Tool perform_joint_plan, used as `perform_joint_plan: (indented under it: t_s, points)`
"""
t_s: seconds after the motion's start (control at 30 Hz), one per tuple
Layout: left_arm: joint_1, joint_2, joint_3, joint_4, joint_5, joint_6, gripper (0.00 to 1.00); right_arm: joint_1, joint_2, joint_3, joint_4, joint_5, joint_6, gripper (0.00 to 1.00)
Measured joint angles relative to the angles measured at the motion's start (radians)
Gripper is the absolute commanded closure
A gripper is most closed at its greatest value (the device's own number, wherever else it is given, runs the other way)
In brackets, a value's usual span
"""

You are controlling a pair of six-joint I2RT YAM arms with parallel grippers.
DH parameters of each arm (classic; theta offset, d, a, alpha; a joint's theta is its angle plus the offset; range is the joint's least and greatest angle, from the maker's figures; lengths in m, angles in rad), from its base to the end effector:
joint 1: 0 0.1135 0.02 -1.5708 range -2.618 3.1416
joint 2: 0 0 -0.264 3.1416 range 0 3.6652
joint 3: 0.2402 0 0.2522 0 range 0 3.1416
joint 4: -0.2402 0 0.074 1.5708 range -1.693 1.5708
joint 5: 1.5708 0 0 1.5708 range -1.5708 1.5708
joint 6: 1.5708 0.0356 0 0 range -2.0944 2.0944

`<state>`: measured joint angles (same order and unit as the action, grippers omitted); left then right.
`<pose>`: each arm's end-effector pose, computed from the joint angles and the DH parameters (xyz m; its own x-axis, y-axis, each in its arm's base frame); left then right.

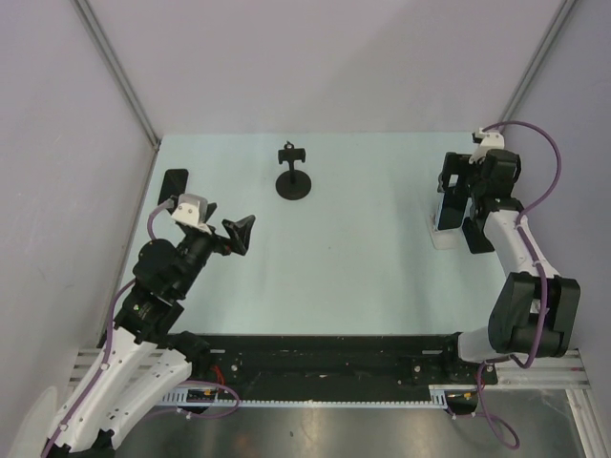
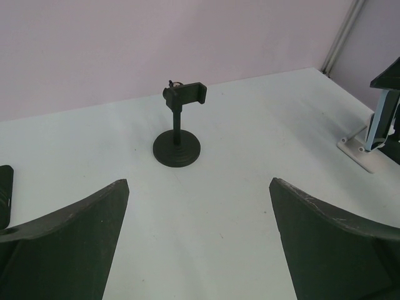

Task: Remove the phone from the phone stand

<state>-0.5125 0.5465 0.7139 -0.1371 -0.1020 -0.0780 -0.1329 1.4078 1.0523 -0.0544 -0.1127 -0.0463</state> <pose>0.1197 -0.0632 0.3540 -0.0048 -0.0862 -0.9963 0.4000 0.9130 -0.0810 0.3256 -0.0395 0.3014 -0.3959 0.0065 -0.9183 0.0111 0.9999 0.0023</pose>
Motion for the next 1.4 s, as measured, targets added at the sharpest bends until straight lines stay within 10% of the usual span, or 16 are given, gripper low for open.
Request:
perform_joint_plan:
  t_s: [0.67, 1.03, 1.4]
  points:
    - [-0.001, 0.016, 0.0, 0.0, 0.012, 0.0, 0.0, -0.003, 0.109, 0.0, 0.0, -0.043, 0.0, 0.19]
    - [-0.001, 0.029, -0.005, 0.0, 0.013, 0.0, 0.0, -0.005, 0.103, 0.0, -0.008, -0.043, 0.0, 0.72]
    - [-0.001, 0.046, -0.008, 0.0, 0.027, 0.0, 0.0, -0.003, -0.096, -0.003, -0.071, -0.056, 0.047, 0.97]
